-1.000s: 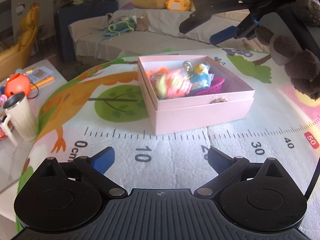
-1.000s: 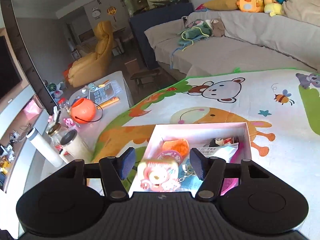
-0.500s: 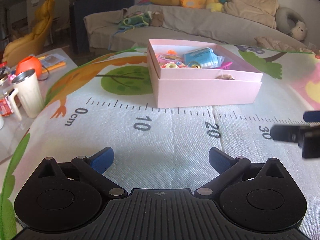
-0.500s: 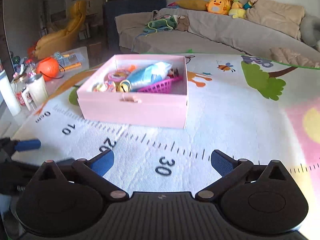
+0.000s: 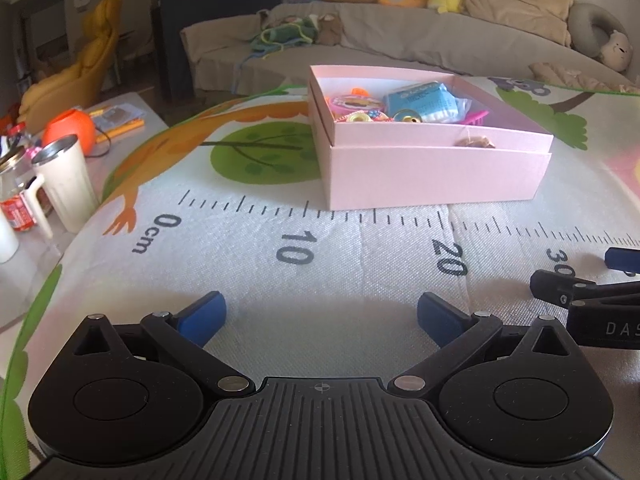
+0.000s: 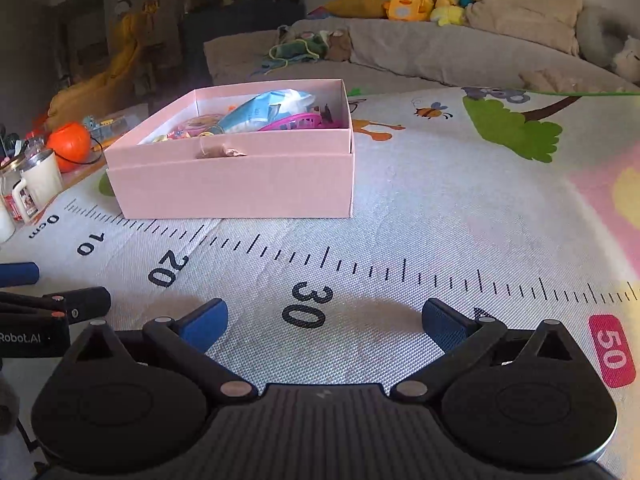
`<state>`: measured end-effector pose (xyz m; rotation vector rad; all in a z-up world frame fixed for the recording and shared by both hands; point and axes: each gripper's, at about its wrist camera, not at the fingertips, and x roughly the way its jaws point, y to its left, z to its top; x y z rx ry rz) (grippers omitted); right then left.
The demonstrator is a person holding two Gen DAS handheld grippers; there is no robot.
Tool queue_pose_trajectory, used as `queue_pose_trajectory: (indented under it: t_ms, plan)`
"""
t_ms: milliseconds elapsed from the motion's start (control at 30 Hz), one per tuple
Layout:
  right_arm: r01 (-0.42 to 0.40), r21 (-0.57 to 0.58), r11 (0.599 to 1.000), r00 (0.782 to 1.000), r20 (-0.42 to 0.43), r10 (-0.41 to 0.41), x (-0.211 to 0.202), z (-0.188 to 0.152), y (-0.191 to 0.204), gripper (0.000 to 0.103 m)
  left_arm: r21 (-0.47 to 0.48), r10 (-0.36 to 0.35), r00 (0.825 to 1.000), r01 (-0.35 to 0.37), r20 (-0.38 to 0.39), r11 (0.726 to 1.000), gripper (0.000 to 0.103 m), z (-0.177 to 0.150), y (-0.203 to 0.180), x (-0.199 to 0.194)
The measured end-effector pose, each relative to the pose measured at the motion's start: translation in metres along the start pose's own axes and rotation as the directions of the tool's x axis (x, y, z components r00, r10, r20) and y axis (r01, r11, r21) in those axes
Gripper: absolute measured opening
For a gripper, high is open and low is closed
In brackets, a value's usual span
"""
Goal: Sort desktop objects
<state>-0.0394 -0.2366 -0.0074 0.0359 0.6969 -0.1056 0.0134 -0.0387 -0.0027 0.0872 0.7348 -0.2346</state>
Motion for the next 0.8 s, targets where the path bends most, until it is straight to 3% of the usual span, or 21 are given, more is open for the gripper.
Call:
queue_pose_trajectory:
  t_ms: [800]
  plan:
    - [0.001,0.002,1.000,1.000,0.001,-0.001,0.0004,0.0014,0.0001,0.103,-0.008,-0.009,1.000,0.009,0.005,1.000,0.103,-0.0007,0.0004,-0.0024]
